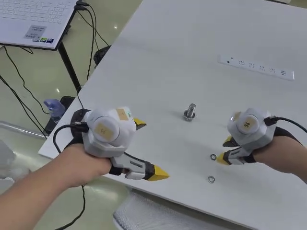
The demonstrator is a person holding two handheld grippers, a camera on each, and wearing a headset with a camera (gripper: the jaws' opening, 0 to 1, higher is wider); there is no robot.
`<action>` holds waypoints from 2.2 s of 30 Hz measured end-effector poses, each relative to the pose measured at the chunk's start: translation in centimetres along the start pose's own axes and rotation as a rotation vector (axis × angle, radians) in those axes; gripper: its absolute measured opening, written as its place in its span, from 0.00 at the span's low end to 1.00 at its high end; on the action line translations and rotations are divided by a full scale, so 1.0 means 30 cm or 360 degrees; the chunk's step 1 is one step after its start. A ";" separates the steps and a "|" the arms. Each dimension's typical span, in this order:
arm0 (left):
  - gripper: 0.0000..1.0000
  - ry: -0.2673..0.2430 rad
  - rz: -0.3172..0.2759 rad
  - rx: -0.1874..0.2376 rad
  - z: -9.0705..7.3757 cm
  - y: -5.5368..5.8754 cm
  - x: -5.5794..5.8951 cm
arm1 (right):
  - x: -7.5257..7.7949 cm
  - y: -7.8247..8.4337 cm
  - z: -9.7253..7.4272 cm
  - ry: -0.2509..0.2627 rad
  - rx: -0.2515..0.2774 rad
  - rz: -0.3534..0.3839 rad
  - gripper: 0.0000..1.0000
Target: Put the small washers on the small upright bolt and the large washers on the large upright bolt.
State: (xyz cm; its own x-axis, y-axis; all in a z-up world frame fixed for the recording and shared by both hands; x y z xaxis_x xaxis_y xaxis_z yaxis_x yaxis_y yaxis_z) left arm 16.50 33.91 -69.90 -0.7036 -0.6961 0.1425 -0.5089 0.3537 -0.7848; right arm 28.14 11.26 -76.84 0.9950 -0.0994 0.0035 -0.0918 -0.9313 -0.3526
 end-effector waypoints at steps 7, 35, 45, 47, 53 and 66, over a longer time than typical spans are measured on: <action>0.87 0.0005 -0.0013 0.0015 -0.005 -0.001 -0.010 | 0.024 0.003 0.055 0.0020 -0.0025 -0.0019 0.31; 0.88 -0.0008 -0.0018 0.0039 -0.022 0.006 0.005 | 0.021 0.010 0.120 0.0025 -0.0104 -0.0021 0.23; 0.86 -0.0024 -0.0019 0.0039 -0.034 0.014 0.010 | 0.010 -0.002 0.118 0.0040 -0.0186 -0.0025 0.14; 0.86 -0.0025 -0.0020 0.0043 -0.036 0.013 0.012 | 0.011 -0.003 0.118 0.0038 -0.0193 -0.0030 0.14; 0.85 -0.0030 -0.0019 0.0042 -0.035 0.012 0.016 | 0.012 -0.005 0.117 0.0046 -0.0207 -0.0005 0.13; 0.83 -0.0024 -0.0031 0.0060 -0.034 0.003 0.031 | -0.008 0.018 0.075 0.0042 -0.0162 0.0048 0.12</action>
State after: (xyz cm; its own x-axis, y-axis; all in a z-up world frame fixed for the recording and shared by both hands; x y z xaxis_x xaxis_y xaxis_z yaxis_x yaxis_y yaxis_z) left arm 15.30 33.93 -69.24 -0.6859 -0.7123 0.1490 -0.5032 0.3162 -0.8043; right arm 27.93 11.57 -79.13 0.9906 -0.1356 0.0192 -0.1263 -0.9583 -0.2563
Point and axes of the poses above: the centre of the closed fingertips' face, and the gripper's own axes: z roughly forward along the fingers, x roughly to its right, y roughly out of its underside, the point moved 8 cm from there along -z, roughly backward along the fingers, and after that the axes turned 3 degrees about -z, right-handed, at the moved point
